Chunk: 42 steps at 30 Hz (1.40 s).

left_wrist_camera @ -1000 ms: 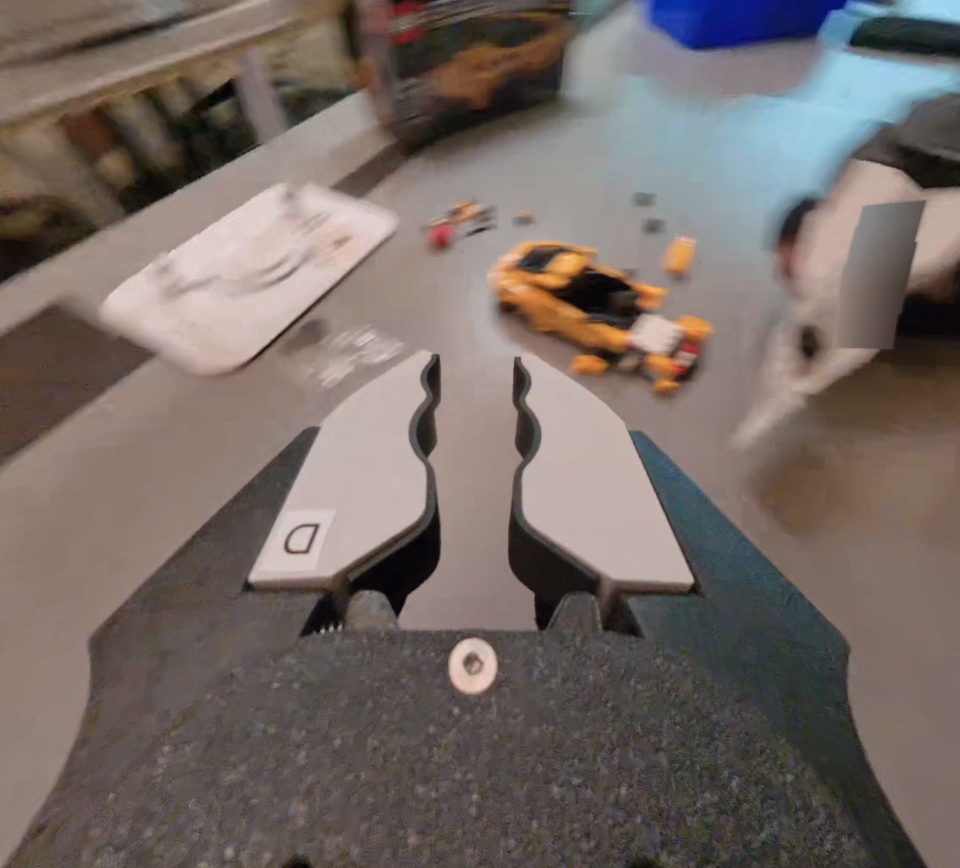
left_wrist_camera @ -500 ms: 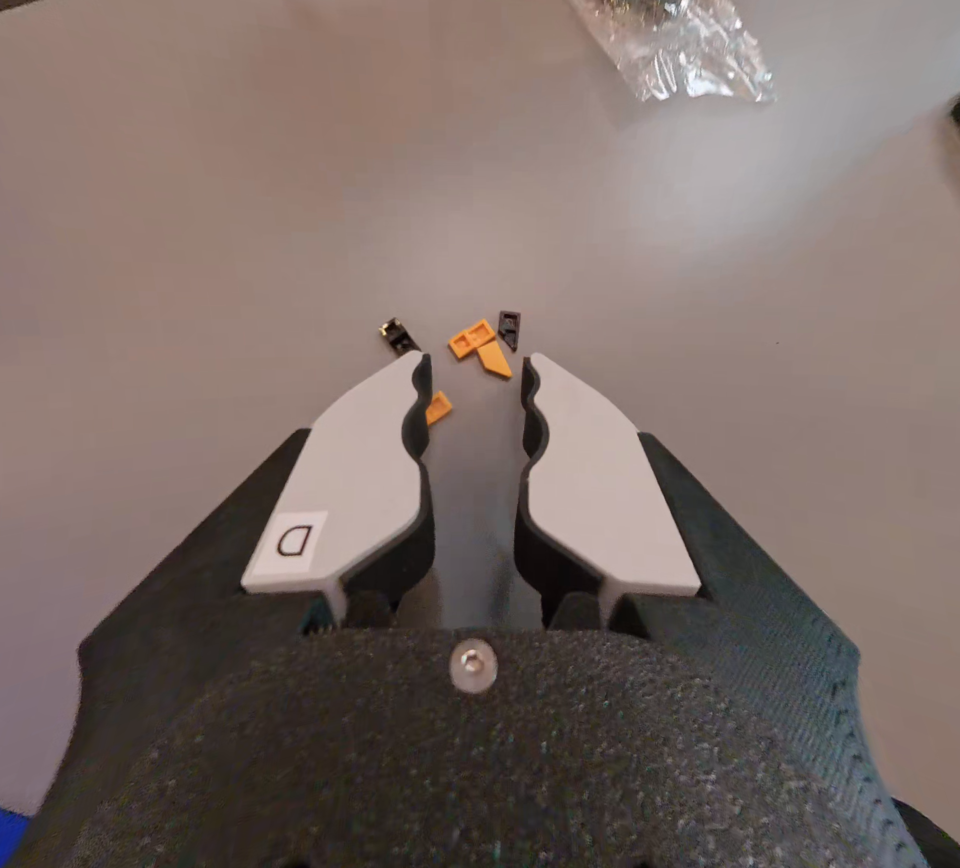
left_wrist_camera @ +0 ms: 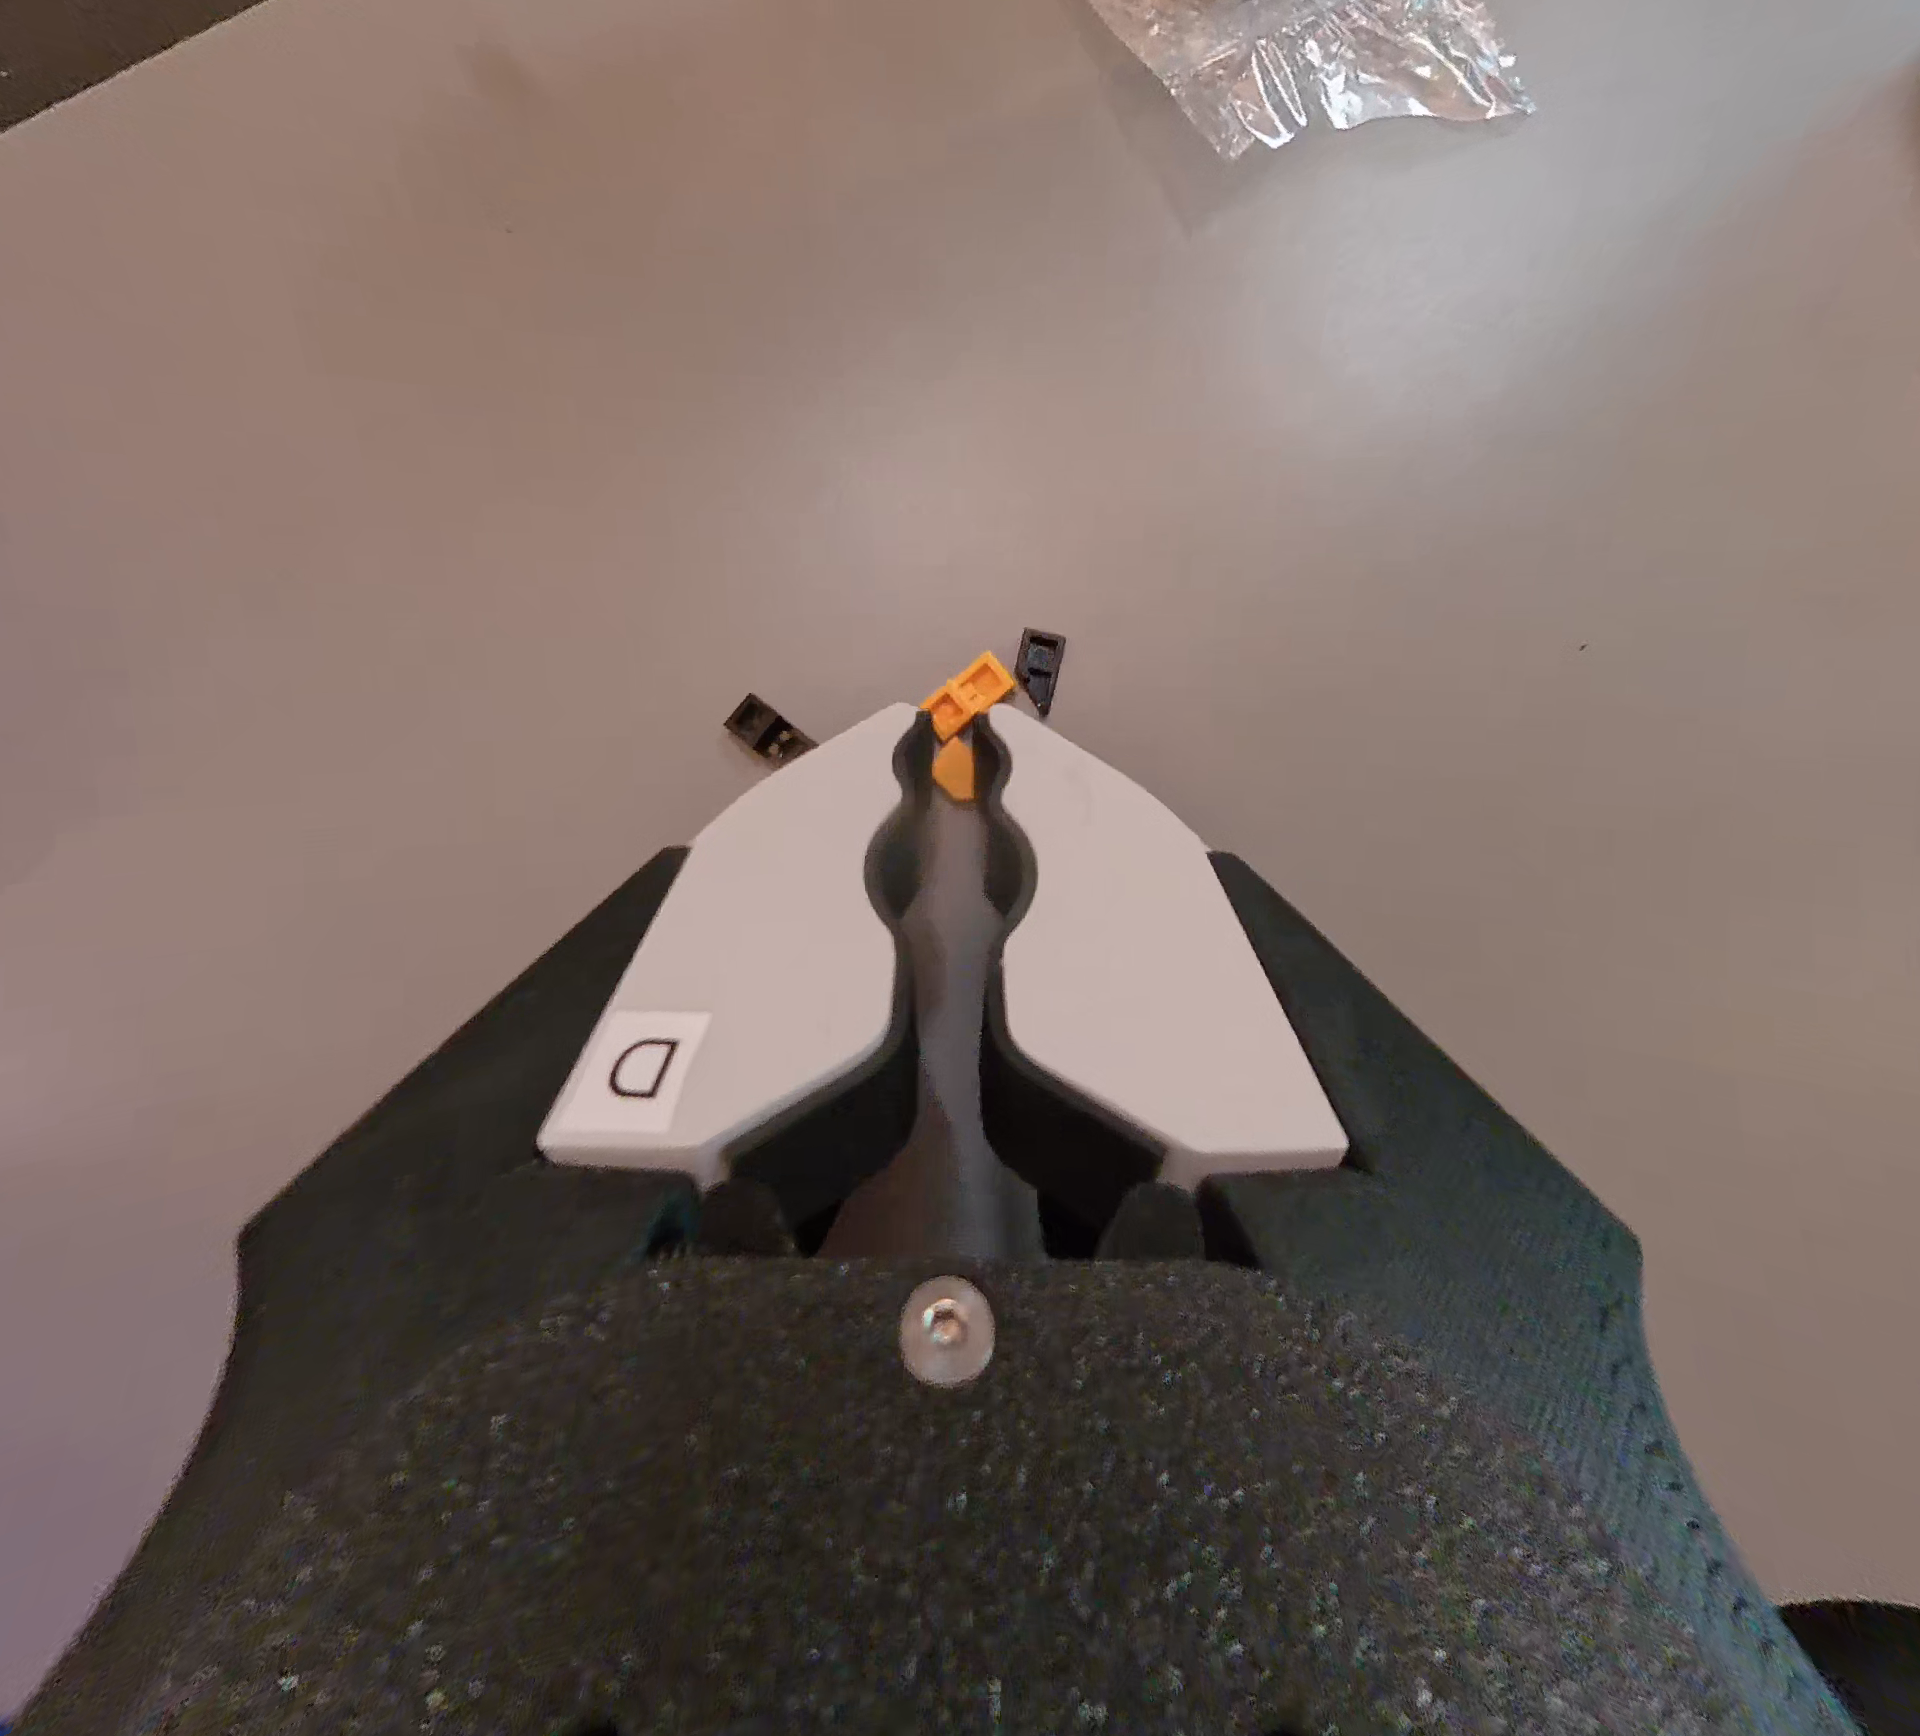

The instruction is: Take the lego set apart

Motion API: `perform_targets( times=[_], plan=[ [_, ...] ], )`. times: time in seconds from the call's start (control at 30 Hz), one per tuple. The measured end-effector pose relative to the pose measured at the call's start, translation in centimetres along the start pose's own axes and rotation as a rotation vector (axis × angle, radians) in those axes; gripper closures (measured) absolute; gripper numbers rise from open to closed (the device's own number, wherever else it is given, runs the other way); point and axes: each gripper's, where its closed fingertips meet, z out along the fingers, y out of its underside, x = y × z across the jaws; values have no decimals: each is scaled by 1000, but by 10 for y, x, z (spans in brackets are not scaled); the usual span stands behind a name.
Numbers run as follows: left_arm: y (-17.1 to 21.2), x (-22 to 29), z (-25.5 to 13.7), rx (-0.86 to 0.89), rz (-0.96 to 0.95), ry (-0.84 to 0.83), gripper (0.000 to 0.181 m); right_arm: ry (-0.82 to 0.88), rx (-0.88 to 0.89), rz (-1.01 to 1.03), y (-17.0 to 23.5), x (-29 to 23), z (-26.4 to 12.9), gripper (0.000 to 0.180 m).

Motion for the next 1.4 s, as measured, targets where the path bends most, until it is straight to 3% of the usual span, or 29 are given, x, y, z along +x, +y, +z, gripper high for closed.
perform_targets(
  times=[0.27, 0.4, 0.47, 0.53, 0.9, 1.0, 1.2, 1.4],
  plan=[
    [-15, 15, -13, 68, 56, 30, 181, 0, 3, 1, -1, 0, 0, 179],
    [-21, 5, -10, 66, 79, -38, 181, -5, -8, 2, 1, 0, 2, 179],
    [-23, -4, -1, 48, 67, -55, 160, -6, -13, 1, 2, 0, 2, 179],
    [-24, -10, 8, 26, 77, -57, 156, -6, -12, 3, 2, 0, 2, 179],
    [-25, -10, 22, -74, 83, 63, 173, -12, -10, 15, 2, 1, 2, 179],
    [-40, 35, 5, 14, 161, 212, 173, -7, -2, 16, 1, 1, 1, 179],
    [-70, 214, -86, 280, 516, 673, 172, -1, -9, 25, 3, 3, 2, 179],
    [-53, 277, -99, 268, 691, 737, 171, 3, -11, 35, 4, 5, 3, 179]
  ],
)
